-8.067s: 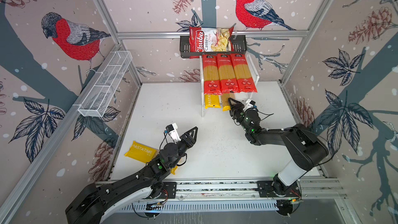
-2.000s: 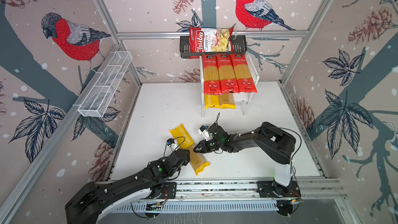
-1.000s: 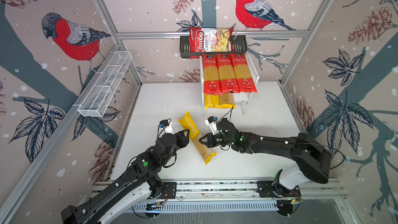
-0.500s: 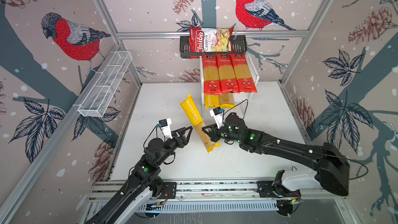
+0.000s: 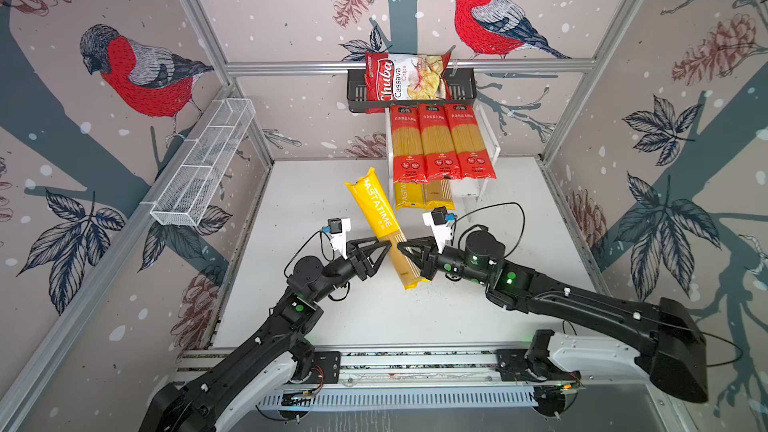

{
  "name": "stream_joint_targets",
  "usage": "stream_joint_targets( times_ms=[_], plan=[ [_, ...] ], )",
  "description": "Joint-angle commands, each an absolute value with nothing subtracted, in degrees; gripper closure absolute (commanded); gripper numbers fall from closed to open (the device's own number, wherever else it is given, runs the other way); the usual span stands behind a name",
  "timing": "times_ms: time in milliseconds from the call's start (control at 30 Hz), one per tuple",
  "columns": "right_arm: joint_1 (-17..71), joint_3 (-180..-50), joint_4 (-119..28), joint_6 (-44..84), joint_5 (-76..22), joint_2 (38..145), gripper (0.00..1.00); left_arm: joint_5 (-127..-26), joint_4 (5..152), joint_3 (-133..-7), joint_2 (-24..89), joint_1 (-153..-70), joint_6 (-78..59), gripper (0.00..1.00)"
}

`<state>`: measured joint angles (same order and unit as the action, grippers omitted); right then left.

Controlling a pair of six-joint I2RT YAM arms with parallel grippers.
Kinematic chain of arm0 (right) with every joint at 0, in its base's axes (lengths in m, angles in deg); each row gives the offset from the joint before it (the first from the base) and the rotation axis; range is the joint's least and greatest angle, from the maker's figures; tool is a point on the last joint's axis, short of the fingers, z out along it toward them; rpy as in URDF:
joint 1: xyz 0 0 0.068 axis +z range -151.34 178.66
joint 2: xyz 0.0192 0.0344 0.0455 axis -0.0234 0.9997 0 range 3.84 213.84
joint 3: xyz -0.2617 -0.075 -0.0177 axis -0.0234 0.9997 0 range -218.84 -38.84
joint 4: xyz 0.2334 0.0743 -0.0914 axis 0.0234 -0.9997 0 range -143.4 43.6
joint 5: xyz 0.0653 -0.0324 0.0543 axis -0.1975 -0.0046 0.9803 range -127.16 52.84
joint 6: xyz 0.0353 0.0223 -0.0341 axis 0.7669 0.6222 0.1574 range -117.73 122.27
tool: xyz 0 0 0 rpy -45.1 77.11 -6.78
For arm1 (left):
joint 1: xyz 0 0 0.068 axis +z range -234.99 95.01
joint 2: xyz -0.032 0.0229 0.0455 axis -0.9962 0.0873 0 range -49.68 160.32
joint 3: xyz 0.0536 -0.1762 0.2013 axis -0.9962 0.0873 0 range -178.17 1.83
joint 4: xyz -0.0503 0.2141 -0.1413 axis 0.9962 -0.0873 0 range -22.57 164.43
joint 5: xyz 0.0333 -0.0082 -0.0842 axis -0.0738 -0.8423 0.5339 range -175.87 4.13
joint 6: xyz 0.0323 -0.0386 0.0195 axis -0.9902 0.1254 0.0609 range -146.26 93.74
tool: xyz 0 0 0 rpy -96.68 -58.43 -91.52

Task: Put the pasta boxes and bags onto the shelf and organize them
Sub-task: 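Close both grippers on the bag's ends and tip it upright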

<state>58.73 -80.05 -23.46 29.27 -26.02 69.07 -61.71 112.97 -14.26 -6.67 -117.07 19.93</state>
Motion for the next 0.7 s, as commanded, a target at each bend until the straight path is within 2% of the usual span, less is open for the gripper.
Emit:
stream_joint_targets(
  times_ms=[0,200,333,667],
  plan=[
    [59.0,-79.8,-11.1,30.3,-21.6,68.2,1.00,-59.7,121.9,-14.9,-6.0,-117.0,20.6,0.32],
    [58.3,-77.4,-7.2,35.6,-19.1,68.3,1.00,-60.5,123.8,-15.0,-5.9,-116.9,21.1,0.32],
    [56.8,-76.4,-6.4,39.1,-18.4,68.8,1.00,-60.8,126.9,-13.6,-4.8,-117.0,22.5,0.36],
    [53.9,-73.0,-6.1,46.2,-20.1,69.2,1.00,-62.2,132.7,-10.3,-1.8,-117.0,27.8,0.72]
  ],
)
